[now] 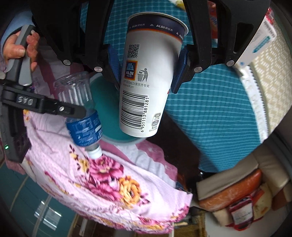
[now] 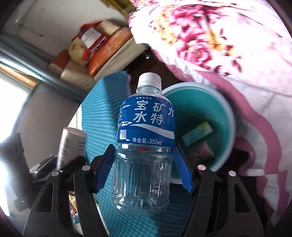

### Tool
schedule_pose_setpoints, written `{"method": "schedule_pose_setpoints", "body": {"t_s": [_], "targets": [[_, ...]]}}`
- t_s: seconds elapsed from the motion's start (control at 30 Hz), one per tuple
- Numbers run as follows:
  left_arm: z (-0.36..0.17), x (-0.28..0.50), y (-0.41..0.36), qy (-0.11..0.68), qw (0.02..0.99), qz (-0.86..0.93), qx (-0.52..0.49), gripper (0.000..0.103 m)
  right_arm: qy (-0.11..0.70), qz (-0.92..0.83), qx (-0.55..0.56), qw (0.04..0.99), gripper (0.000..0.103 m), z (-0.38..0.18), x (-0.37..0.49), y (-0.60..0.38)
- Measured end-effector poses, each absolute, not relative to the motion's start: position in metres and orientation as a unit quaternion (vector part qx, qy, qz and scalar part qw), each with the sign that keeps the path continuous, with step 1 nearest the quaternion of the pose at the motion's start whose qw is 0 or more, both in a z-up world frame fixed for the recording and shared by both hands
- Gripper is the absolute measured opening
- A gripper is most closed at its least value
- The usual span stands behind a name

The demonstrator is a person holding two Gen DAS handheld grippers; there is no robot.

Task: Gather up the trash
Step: 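Carry both items over the teal bin and open both tools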

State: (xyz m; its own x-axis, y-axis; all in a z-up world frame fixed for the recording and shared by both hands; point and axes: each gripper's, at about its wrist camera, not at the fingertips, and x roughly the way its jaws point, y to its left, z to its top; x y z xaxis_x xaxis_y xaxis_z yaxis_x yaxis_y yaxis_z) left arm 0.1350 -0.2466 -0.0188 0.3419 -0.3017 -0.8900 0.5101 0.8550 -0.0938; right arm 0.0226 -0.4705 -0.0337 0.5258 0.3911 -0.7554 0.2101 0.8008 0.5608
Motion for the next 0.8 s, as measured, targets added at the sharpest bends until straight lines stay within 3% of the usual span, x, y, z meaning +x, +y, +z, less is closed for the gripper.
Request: {"method": "schedule_pose_setpoints", "body": {"t_s": [0.6,0.73,0.8], "targets": [[-0.087,0.165,-0.311,0.570,0.770,-0.257,0.130,0.054,0.496,0.028,0.334,0.801,0.062,-0.060,0.021,-0.504],[-0.078,0.160,-0.307,0.554,0.781,-0.260,0.123,0.068,0.500,0.024,0.331,0.800,0.062,-0.060,0.023,-0.501],[-0.074,0.157,-0.303,0.548,0.786,-0.261,0.120,0.070,0.501,0.022,0.329,0.800,0.062,-0.059,0.023,-0.500]]}}
